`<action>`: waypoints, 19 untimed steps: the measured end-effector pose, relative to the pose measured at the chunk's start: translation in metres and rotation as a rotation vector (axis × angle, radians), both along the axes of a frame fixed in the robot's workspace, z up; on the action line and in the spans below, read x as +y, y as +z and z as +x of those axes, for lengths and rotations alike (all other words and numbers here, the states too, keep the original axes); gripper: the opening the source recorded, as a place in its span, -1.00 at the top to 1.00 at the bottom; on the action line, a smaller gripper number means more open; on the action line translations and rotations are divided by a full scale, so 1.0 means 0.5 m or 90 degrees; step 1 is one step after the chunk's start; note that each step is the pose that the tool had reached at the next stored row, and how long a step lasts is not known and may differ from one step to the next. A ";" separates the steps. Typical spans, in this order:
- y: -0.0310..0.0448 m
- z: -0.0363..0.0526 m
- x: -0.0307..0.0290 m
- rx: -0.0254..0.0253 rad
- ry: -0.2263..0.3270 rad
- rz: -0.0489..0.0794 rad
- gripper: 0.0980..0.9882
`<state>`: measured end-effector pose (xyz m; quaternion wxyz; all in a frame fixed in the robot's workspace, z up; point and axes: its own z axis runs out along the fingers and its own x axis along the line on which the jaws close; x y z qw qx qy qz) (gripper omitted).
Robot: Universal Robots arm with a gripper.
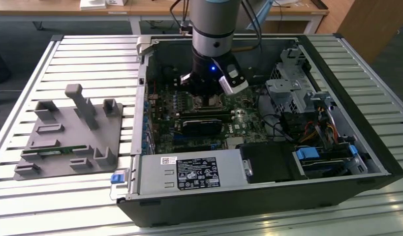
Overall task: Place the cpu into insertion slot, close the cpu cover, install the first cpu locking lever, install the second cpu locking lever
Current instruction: 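Install the second cpu locking lever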
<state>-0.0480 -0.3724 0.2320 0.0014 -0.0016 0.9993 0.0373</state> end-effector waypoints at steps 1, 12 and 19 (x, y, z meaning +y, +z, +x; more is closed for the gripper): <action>-0.001 -0.006 0.000 0.0000 0.000 0.000 0.98; -0.021 -0.014 -0.010 0.0006 0.000 0.015 0.98; -0.021 -0.022 -0.022 0.0006 -0.001 0.034 0.98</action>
